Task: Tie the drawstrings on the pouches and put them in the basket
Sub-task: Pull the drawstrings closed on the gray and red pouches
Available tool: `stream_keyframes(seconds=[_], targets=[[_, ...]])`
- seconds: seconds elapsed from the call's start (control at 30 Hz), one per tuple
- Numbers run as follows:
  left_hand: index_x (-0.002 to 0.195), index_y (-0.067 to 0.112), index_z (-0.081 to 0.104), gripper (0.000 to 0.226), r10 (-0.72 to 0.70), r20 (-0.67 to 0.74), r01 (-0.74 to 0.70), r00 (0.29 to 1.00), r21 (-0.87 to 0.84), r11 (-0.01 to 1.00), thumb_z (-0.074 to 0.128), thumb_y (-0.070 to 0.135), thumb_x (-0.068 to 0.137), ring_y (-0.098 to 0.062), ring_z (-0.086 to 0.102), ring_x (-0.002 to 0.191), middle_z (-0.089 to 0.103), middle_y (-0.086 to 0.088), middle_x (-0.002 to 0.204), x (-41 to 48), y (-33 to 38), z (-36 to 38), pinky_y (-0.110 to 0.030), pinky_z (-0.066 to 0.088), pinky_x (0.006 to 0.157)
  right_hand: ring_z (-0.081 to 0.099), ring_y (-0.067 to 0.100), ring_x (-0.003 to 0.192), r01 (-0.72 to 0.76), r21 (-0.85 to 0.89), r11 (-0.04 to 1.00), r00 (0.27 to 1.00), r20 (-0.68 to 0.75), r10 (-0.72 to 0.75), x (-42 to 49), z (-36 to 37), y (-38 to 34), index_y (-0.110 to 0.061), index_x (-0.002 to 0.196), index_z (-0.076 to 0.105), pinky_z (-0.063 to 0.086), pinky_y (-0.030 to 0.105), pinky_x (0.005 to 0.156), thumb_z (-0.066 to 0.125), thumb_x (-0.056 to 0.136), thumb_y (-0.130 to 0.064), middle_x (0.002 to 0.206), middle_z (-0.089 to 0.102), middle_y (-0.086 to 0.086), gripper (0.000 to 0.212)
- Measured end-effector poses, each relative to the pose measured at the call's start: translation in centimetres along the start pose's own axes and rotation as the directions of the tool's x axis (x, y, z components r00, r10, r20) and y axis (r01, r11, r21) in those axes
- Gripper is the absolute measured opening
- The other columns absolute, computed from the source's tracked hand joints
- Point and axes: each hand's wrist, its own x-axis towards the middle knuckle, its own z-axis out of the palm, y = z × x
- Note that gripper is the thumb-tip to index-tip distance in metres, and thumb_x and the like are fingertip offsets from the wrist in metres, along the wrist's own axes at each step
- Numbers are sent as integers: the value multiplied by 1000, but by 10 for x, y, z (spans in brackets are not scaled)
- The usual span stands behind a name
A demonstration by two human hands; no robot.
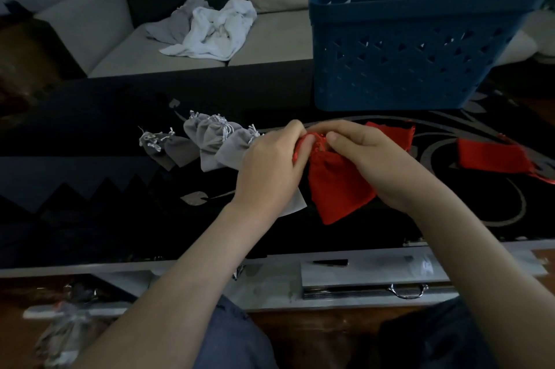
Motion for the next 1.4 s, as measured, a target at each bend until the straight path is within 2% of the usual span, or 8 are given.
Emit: stream_keyframes(seconds=[0.33, 0.47, 0.7, 0.87, 1.0, 1.13, 1.23, 1.4], targets=[[78, 11, 55, 27, 71, -52, -68, 996, 55, 996, 48, 31, 94, -11, 46, 67, 49, 5, 69, 1, -7, -3, -27, 38, 65, 62, 9, 65, -18, 167, 986, 1000, -12, 20, 1, 3, -5, -15, 79, 68, 51, 21, 64, 60, 88, -18, 71, 67, 0, 12], [80, 12, 56, 28, 85, -20, -84, 996, 31, 996, 45, 32, 96, -11, 45, 69, 49, 6, 72, 0, -11, -7, -24, 35, 69, 52, 3, 54, -10, 106, 994, 999, -51, 15, 1, 5, -3, -15, 80, 64, 42, 16, 54, 59, 91, -15, 69, 61, 2, 13], [82, 11, 57, 33, 72, 9, -72, 997, -44, 996, 35, 29, 100, -4, 43, 67, 43, 15, 70, 0, -12, -3, -21, 35, 69, 66, 10, 75, 57, 233, 971, 979, -205, -9, 6, 7, 2, -17, 91, 60, 50, 24, 76, 48, 98, -15, 77, 70, -1, 14], [77, 10, 54, 37, 4, 41, -2, 999, -43, 999, 36, 33, 99, -1, 45, 63, 41, 19, 64, 1, -11, -2, -14, 34, 65, 64, 3, 70, 170, 302, 938, 922, -384, -44, 8, 6, 4, -15, 100, 54, 48, 14, 64, 45, 98, -6, 66, 65, -8, 13], [69, 15, 50, 31, -9, 40, 12, 999, -70, 997, 43, 23, 99, 11, 48, 62, 39, 21, 56, 1, -14, -2, -6, 34, 61, 69, 16, 94, 293, 582, 759, 863, -503, 53, 12, -1, 4, -10, 102, 47, 53, 21, 75, 36, 101, -4, 69, 58, 1, 12], [65, 8, 55, 38, -39, 69, 45, 997, -92, 995, 40, 24, 95, 0, 50, 59, 45, 15, 55, 1, -17, 0, -10, 36, 62, 58, 17, 53, 356, 824, 441, 887, -446, 117, 11, -3, 1, -10, 93, 42, 57, 33, 63, 32, 102, -3, 58, 47, 4, 14], [62, 7, 53, 34, -71, 88, 81, 994, -118, 990, 43, 17, 94, 0, 47, 56, 44, 13, 53, 2, -12, -3, -9, 34, 60, 30, 9, 41, 331, 819, 468, 884, -443, 150, 12, -6, 0, -12, 83, 38, 34, 21, 39, 28, 102, -1, 56, 40, 1, 24], [60, 4, 49, 35, -157, 86, 172, 984, -211, 962, 46, 6, 95, -3, 46, 54, 44, 4, 51, 4, -6, -13, -11, 34, 56, 25, 7, 42, 263, 770, 582, 901, -411, 137, 16, -11, 0, -13, 91, 39, 25, 20, 39, 28, 103, -8, 58, 39, -1, 17]])
